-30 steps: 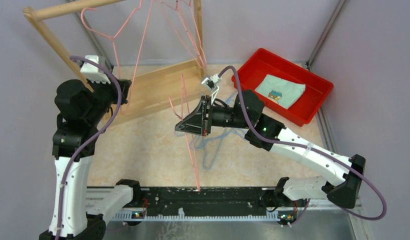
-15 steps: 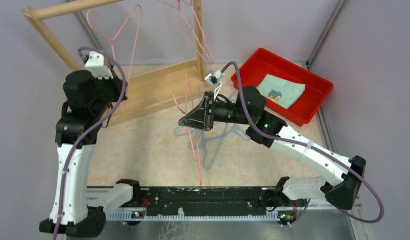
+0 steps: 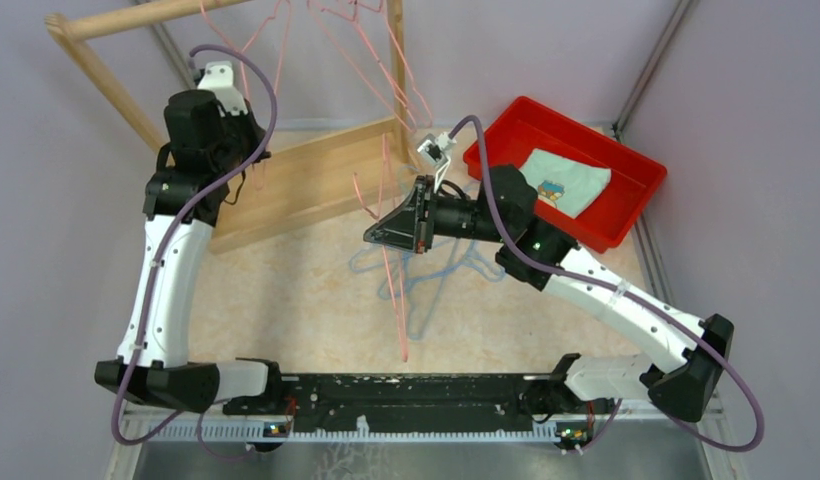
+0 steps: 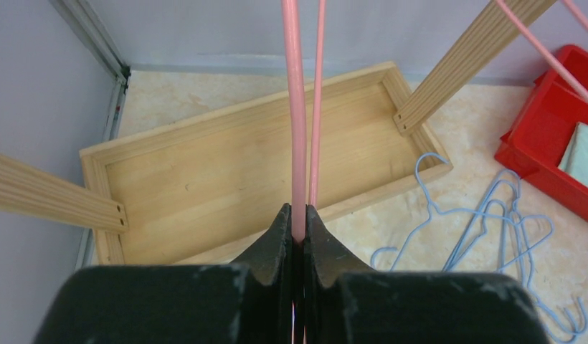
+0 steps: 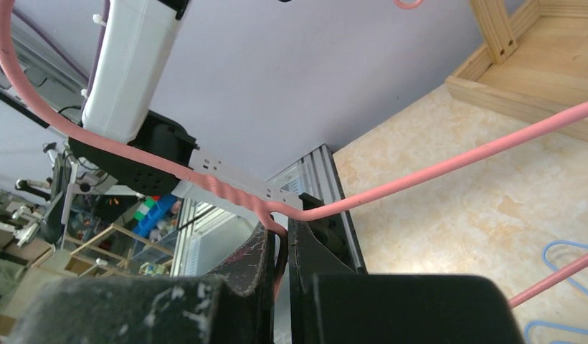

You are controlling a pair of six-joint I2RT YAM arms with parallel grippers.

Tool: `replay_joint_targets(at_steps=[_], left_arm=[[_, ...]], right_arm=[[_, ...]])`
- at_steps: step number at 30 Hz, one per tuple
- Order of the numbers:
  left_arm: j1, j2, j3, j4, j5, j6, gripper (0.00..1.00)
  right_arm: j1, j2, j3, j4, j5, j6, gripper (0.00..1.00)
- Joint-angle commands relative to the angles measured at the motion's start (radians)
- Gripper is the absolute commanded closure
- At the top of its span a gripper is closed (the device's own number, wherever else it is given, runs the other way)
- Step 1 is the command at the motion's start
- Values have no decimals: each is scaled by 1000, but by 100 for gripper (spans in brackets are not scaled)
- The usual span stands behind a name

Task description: Organize the hangers

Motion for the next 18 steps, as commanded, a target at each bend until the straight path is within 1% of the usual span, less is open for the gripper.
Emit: replay_joint_targets(at_steps=[1,4,6,10,15,18], left_arm=[[0,-14,43,129,9,-4,100],[-2,-49,5,189,-6,-7,100],[-3,-42,6,193,-24,5,100],[-2,61,89,112,-25,33,100],[-2,158,159,75,-29,9,100],[-10,218,206,43,14,-3,100]], right_arm=[[-20,-6,63,38,-22,-16,100],[-35,4,65,46,-38,-12,100],[-46,14,66,59,-50,-2,100],[-77,40,67,92,-89,32,100],[-115,72,83,128,-135,73,100],[-132,78,94,128,-146,75,100]])
